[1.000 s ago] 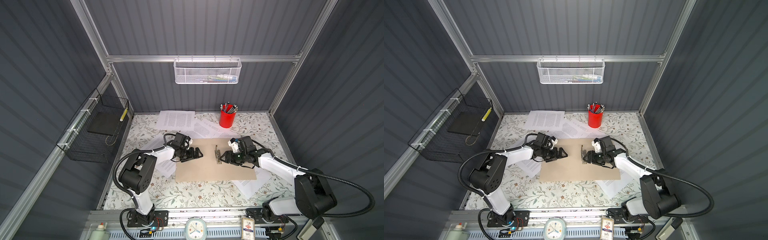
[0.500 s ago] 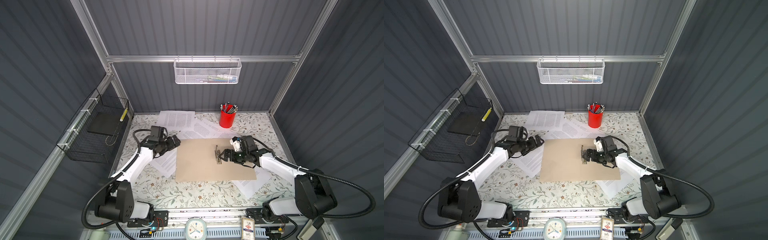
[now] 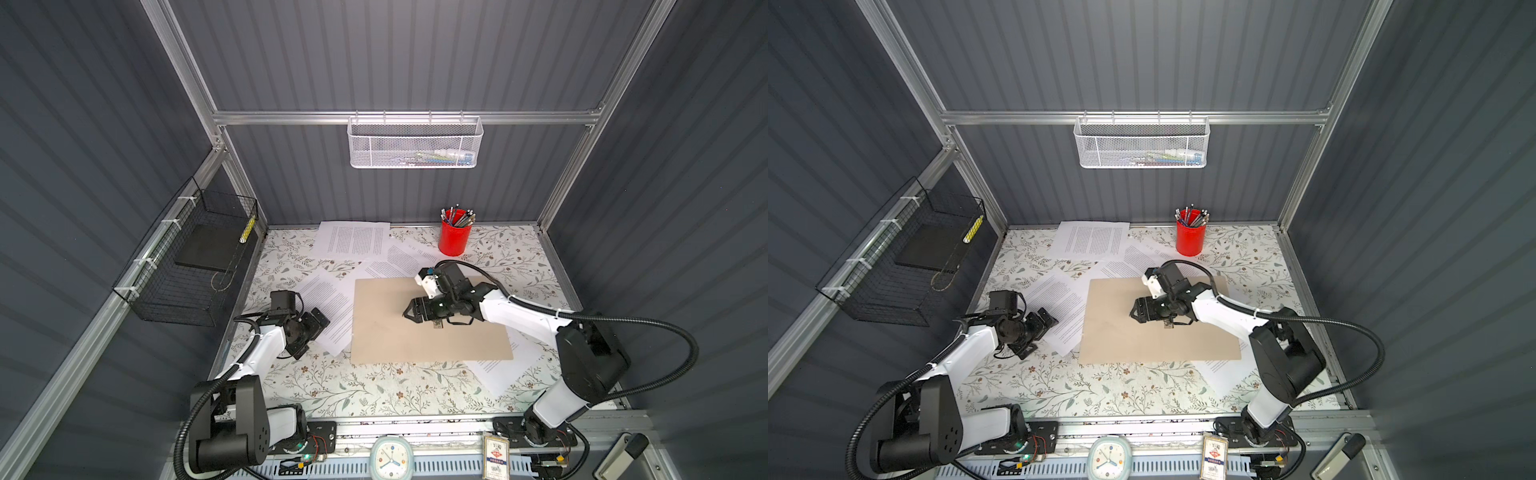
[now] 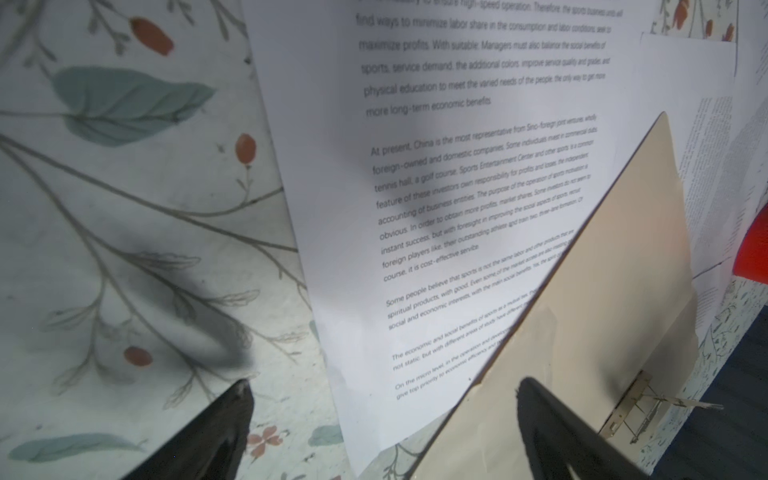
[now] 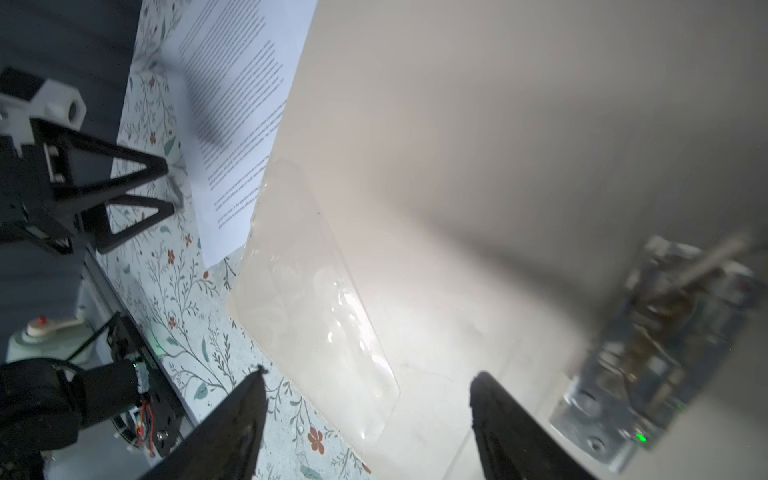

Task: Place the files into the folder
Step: 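Release the clip lever with the right gripper while the left gripper draws back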

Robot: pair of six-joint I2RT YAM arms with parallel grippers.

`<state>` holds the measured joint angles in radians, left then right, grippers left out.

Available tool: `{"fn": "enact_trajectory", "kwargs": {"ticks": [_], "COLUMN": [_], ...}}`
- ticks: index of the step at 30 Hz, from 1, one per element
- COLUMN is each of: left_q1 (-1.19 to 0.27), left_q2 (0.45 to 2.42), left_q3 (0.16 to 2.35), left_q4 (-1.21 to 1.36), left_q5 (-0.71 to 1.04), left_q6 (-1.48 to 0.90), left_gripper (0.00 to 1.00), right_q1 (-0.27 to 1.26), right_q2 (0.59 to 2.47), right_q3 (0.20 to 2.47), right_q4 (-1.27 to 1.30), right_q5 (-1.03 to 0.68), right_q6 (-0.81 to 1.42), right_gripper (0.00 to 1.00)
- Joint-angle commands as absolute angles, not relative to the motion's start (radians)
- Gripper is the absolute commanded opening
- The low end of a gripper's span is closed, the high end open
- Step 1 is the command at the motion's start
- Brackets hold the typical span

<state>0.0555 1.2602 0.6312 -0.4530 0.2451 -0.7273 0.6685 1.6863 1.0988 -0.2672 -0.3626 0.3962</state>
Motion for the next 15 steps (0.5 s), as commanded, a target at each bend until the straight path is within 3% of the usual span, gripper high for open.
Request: {"fn": "enact_trajectory", "kwargs": {"ticks": [1, 7, 15], "left_q1": [0.066, 0.07, 0.074], "left_q2": [1.281, 1.289, 1.281], "left_q3": [0.609, 0.544, 0.464], "left_q4": [-0.405, -0.327, -0.218], "left_q5": [0.27, 0.292, 0.322], "left_q6": [-0.746, -0.77, -0.803], "left_gripper": [0.99, 0.99, 1.0], "right_q1": [0.714, 0.785, 0.836], "right_q2": [1.765, 1.913, 2.035], "right_q3": [1.176, 1.314, 1.422], "right_q4": [-0.318, -0.363, -0.41], "right_q5": [-0.347, -0.365, -0.381], "right_q6": [0.375, 0.358, 0.342], "right_gripper": [0.67, 0.53, 0.49]}}
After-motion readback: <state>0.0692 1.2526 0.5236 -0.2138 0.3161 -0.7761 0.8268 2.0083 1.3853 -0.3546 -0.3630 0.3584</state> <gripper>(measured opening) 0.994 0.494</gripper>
